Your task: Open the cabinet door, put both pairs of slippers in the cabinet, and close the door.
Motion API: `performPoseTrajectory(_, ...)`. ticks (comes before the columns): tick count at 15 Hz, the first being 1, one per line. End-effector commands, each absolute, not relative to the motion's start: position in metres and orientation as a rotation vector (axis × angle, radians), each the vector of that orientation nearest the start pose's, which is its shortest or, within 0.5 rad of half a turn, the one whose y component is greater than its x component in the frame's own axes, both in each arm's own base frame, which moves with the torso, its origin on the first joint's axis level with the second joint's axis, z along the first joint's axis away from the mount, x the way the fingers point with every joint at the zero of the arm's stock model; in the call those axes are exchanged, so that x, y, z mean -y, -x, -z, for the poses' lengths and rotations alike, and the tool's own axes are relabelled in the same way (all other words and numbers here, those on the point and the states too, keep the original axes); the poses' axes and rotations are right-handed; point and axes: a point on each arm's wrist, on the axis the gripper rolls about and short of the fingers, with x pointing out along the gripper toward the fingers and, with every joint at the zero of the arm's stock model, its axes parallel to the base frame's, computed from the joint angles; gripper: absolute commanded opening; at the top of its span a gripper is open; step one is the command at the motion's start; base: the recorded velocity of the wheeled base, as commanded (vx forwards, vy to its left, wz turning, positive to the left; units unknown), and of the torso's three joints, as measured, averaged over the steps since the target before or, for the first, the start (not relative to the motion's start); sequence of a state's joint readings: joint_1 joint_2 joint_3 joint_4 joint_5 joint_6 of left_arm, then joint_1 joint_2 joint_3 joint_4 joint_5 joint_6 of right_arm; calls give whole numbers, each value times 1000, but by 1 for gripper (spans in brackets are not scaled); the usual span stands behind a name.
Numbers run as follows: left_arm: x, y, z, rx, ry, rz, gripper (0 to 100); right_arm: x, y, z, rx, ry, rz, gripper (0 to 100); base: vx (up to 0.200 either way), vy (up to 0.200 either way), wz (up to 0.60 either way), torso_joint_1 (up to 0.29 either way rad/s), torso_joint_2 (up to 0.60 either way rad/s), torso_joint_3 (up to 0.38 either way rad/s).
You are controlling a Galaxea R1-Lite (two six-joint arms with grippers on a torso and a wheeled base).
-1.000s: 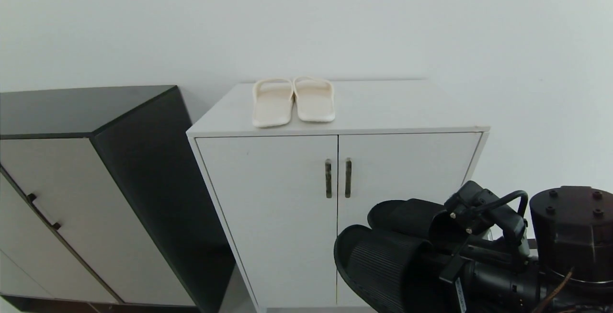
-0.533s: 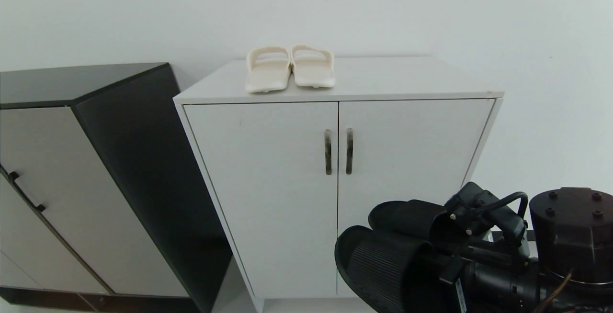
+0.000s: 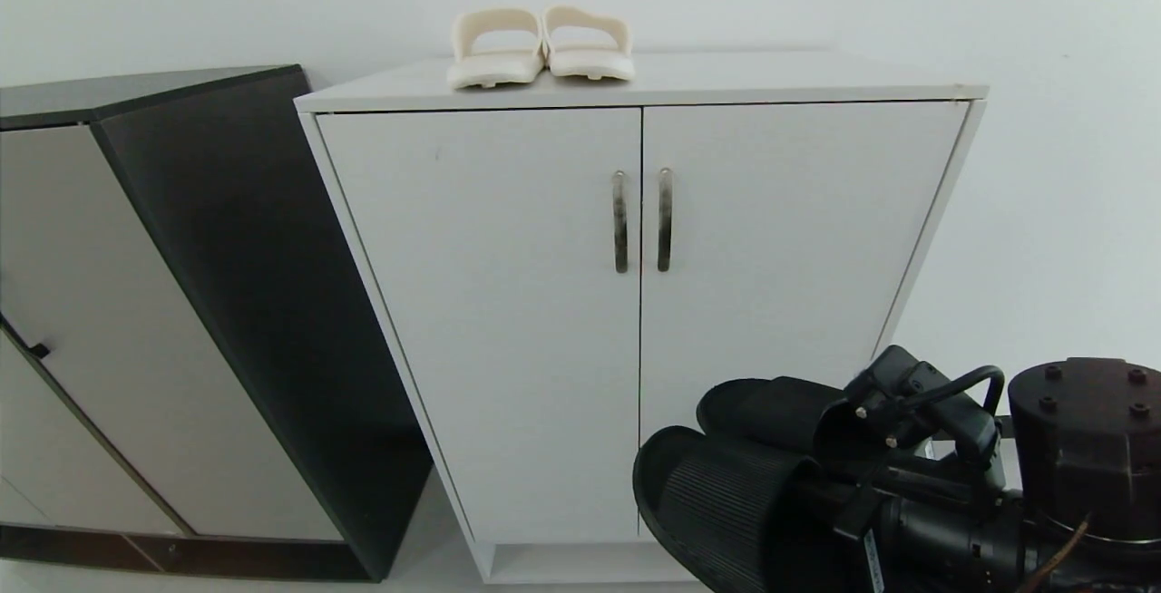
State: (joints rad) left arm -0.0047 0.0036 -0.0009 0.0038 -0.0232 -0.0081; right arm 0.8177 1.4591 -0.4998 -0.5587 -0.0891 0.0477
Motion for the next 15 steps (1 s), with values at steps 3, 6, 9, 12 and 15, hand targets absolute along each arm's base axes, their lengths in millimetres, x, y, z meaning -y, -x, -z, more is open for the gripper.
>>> performPoseTrajectory(3,1,19,-99,-19,8,89,100,-161,-154,-158,-384,135,-708,0,0,0,0,1,136,115)
performPoseTrajectory(6,6,-11,-172,-100,92,301,100,-161,-154,-158,-386,135,-709,0,0,0,0,0,0,0)
performPoseTrajectory(9,14,-74,-192,-185,99,453,100,-159,-152,-159,-379,132,-710,0,0,0,0,0,0,0)
performPoseTrajectory(12,37,-109,-205,-104,126,639,100,-158,-152,-162,-369,124,-706,0,0,0,0,0,0,0)
performPoseTrajectory(15,56,-122,-216,-93,138,747,100,-157,-152,-161,-372,124,-709,0,0,0,0,0,0,0)
